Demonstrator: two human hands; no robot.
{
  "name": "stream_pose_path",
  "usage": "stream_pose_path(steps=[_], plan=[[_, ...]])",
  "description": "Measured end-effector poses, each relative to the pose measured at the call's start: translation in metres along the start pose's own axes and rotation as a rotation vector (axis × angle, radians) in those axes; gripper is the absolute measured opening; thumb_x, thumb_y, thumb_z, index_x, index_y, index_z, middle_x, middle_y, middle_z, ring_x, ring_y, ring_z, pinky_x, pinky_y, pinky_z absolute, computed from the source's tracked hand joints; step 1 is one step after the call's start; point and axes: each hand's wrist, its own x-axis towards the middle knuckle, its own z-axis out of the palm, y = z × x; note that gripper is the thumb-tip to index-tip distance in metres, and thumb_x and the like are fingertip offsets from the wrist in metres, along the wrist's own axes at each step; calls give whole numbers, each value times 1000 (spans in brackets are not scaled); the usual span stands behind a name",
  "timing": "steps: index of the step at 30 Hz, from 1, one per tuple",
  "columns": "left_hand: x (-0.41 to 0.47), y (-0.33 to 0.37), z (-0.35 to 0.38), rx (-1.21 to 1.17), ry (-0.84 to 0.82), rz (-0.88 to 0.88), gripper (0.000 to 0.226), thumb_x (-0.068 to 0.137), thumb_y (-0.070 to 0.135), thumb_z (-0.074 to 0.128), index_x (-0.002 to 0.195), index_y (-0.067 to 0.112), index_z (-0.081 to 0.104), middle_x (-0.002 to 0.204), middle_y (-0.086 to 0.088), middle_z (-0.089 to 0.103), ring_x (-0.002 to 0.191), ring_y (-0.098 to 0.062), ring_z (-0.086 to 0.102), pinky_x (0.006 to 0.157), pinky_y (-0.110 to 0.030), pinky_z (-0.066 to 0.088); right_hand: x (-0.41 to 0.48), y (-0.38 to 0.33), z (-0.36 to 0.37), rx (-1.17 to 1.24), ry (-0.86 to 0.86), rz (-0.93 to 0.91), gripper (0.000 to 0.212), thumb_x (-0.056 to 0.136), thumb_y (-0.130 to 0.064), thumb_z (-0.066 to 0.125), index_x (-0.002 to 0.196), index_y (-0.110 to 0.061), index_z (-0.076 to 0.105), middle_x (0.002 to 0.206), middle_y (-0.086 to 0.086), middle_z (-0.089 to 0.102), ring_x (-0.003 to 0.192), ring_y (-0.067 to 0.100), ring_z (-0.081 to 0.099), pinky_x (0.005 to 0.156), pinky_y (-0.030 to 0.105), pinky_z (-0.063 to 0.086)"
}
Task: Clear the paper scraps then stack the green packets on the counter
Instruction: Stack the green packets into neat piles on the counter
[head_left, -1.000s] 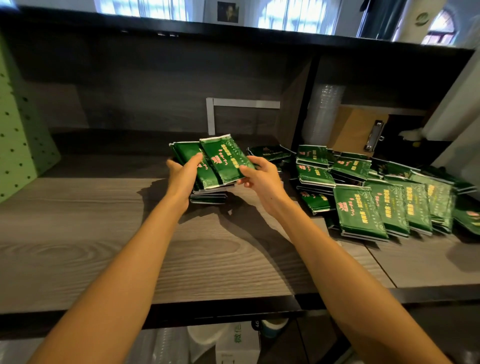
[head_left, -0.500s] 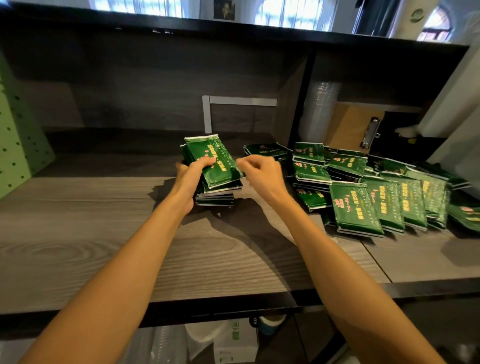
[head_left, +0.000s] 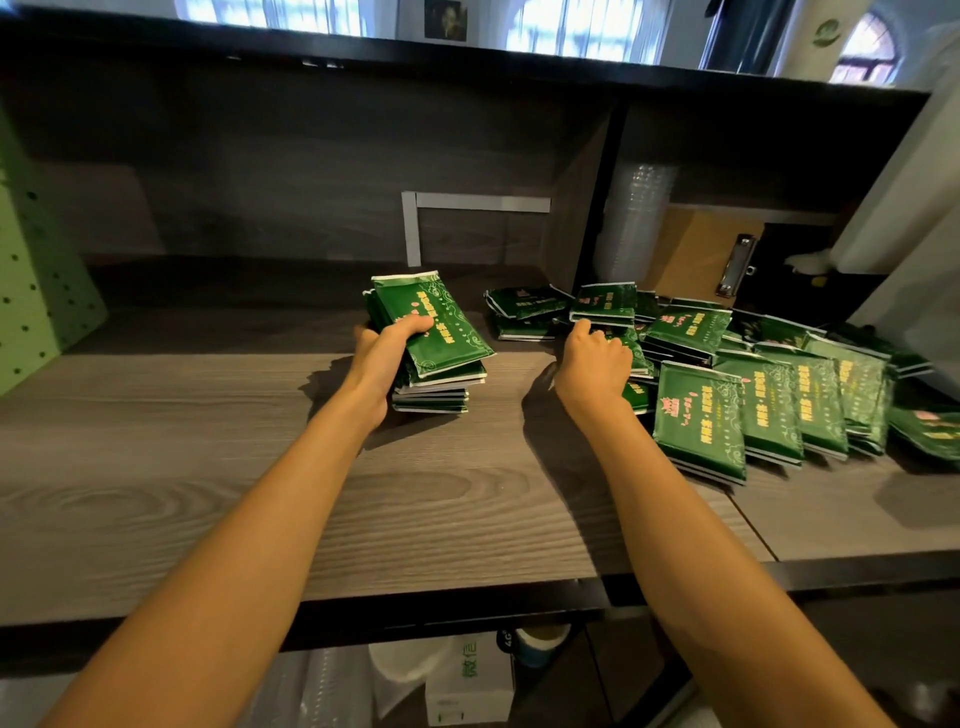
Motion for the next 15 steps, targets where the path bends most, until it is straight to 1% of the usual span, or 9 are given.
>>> stream_pose_path(steps=[2, 4, 5, 7, 8, 10, 13, 14, 15], plan=[[0, 0, -1, 2, 3, 1, 54, 82, 23, 68, 124, 10, 36, 110, -11, 63, 87, -21, 65, 62, -30, 51, -1, 3, -3, 29, 76, -45, 30, 88, -7, 55, 117, -1, 50, 121, 20, 57, 114, 37, 52, 88, 39, 40], [-1, 0, -2, 0, 7, 1, 53, 82, 23, 68, 122, 11, 35, 107, -10, 62, 85, -21, 65, 61, -30, 50, -5, 2, -7, 71, 120, -82, 15, 89, -3, 51, 102, -1, 57, 110, 18, 61, 105, 37, 56, 76, 36, 39], [-1, 1, -2, -3, 7, 0, 53, 82, 23, 68, 122, 11, 35, 106, -10, 62, 84, -21, 65, 59, -29, 50, -9, 0, -10, 100, 145, -99, 11, 90, -4, 49, 96, -1, 58, 106, 19, 62, 101, 37, 57, 71, 35, 36], [0, 2, -3, -4, 11, 2, 54, 81, 24, 68, 123, 11, 36, 107, -10, 63, 83, -20, 65, 57, -28, 49, -12, -8, -11, 177, 174, -134, 13, 90, -8, 48, 88, -1, 59, 100, 20, 63, 96, 39, 58, 66, 34, 32], [1, 2, -5, 1, 12, 3, 55, 81, 24, 68, 124, 10, 37, 108, -10, 63, 83, -20, 66, 56, -27, 50, -14, -13, -9, 221, 180, -166, 16, 89, -10, 48, 87, 0, 60, 98, 21, 64, 95, 39, 58, 65, 33, 32], [4, 4, -9, 16, 16, -1, 57, 79, 25, 69, 126, 8, 41, 111, -11, 65, 84, -20, 67, 53, -24, 50, -18, -22, -5, 293, 173, -287, 21, 88, -14, 47, 92, 0, 63, 93, 21, 66, 91, 40, 58, 64, 34, 33], [8, 6, -18, 19, 24, -17, 58, 77, 28, 69, 127, 8, 46, 110, -11, 67, 85, -21, 69, 52, -23, 51, -26, -28, -3, 357, 62, -488, 30, 90, -17, 51, 113, -7, 66, 96, 17, 69, 90, 36, 60, 67, 34, 43], [9, 7, -21, 13, 29, -24, 59, 76, 28, 69, 127, 9, 48, 110, -11, 67, 85, -22, 69, 52, -24, 51, -28, -28, -4, 374, 19, -527, 32, 89, -19, 52, 117, -11, 66, 97, 16, 70, 89, 34, 61, 66, 32, 43], [10, 8, -23, 7, 35, -30, 59, 75, 29, 70, 126, 9, 48, 109, -11, 68, 86, -23, 69, 54, -25, 52, -30, -28, -5, 397, -21, -555, 32, 88, -20, 53, 115, -11, 68, 96, 15, 70, 87, 32, 61, 65, 32, 43]])
